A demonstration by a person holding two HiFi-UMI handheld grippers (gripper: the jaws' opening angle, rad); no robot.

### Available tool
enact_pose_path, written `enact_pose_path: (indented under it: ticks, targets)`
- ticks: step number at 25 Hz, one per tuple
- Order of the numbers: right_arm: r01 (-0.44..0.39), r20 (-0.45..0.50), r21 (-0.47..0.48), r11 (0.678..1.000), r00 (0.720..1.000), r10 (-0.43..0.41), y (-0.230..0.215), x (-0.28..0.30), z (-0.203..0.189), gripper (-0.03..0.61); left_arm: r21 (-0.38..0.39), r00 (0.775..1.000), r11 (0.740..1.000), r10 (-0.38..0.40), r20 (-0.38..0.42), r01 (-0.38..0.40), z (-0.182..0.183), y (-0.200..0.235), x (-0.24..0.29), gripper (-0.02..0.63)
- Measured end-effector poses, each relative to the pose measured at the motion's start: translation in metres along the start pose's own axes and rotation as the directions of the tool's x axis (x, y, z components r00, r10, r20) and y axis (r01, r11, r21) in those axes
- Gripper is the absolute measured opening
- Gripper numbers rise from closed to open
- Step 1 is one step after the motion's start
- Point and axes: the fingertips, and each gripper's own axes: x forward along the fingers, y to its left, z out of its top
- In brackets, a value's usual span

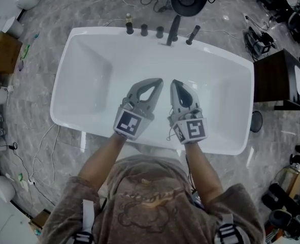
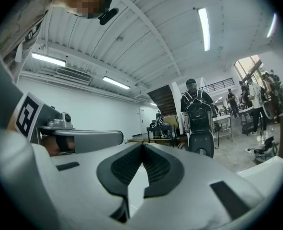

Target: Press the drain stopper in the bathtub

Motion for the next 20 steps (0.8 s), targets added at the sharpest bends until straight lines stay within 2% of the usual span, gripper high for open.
enact_pose_path:
  ticks: [7,20]
  targets:
    - [-0.012,-0.019,-0.005,1.000,1.000,0.012,-0.015,0.033,-0.027,-0.003,-0.008,1.000,1.000,-0.013,-0.004,0.013,-0.030,0.023,0.024,0.002]
    - [-0.017,-0.028,-0.003,1.000,0.999,0.017,-0.016,0.069,-0.111,-0.003,-0.021,1.000,1.000,-0.005,-0.020,0.005,-0.114,0.069,0.038,0.002]
